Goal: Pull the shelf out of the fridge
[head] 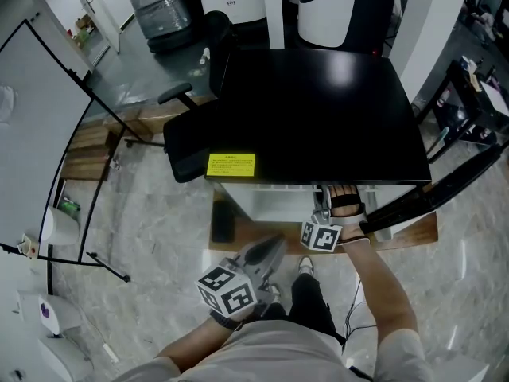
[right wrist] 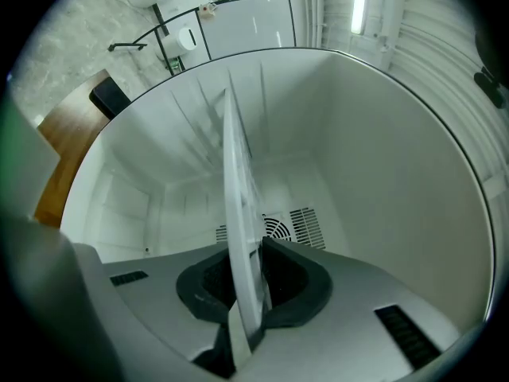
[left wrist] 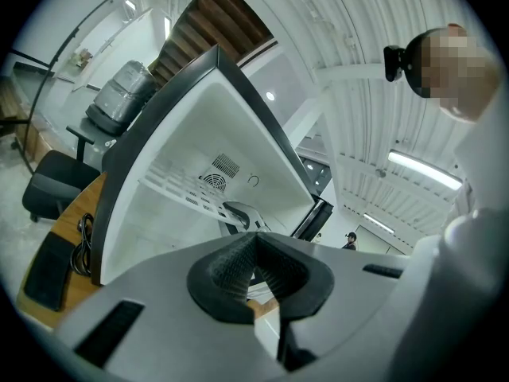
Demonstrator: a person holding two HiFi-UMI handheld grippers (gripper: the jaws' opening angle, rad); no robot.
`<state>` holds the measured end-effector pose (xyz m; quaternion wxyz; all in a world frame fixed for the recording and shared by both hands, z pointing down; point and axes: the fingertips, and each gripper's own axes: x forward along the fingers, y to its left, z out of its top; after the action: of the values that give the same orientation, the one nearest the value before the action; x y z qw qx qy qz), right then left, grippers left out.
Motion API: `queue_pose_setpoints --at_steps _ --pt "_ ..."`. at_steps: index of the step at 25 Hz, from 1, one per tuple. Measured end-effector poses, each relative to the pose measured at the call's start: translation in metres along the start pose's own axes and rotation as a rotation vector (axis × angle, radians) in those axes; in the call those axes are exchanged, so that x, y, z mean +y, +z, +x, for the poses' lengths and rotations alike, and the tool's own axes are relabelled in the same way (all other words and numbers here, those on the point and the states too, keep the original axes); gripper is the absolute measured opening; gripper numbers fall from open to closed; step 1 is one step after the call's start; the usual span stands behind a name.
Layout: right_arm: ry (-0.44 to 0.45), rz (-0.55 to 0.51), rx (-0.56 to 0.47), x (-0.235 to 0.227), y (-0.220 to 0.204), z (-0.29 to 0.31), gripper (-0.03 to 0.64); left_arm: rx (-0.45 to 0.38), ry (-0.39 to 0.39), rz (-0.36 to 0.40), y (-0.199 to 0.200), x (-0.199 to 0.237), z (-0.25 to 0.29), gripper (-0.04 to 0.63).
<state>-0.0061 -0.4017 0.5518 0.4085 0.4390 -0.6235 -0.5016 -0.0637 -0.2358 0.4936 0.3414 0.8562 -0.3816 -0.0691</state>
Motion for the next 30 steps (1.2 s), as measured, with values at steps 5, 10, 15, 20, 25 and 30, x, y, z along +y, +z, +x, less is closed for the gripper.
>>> queue_pose_setpoints --at_steps 5,10,15,20,25,30 --pt "-0.005 0.018 0.021 0.0 0.0 -0.001 0.057 0.002 -0.003 -0.014 -0.006 0.0 -0.003 0.006" --pt "-0.014 -0.003 0.013 0.002 0.002 -0.009 0.051 0.007 -0.003 -0.024 -0.011 0.002 -0.008 0.006" --pt "-0.011 0.002 0.024 0.002 0.004 -0.018 0.051 0.011 -0.019 -0.023 -0.014 -0.004 -0.009 0.006" --pt "-0.013 0.004 0.029 0.004 0.007 -0.03 0.051 0.012 -0.032 -0.02 -0.017 -0.009 -0.015 0.006" --pt "-0.023 0.0 0.026 0.004 0.014 -0.046 0.051 0.014 -0.044 -0.016 -0.023 -0.015 -0.023 0.006" --pt "-0.026 -0.001 0.027 0.004 0.018 -0.066 0.051 0.017 -0.063 -0.01 -0.026 -0.024 -0.029 0.006"
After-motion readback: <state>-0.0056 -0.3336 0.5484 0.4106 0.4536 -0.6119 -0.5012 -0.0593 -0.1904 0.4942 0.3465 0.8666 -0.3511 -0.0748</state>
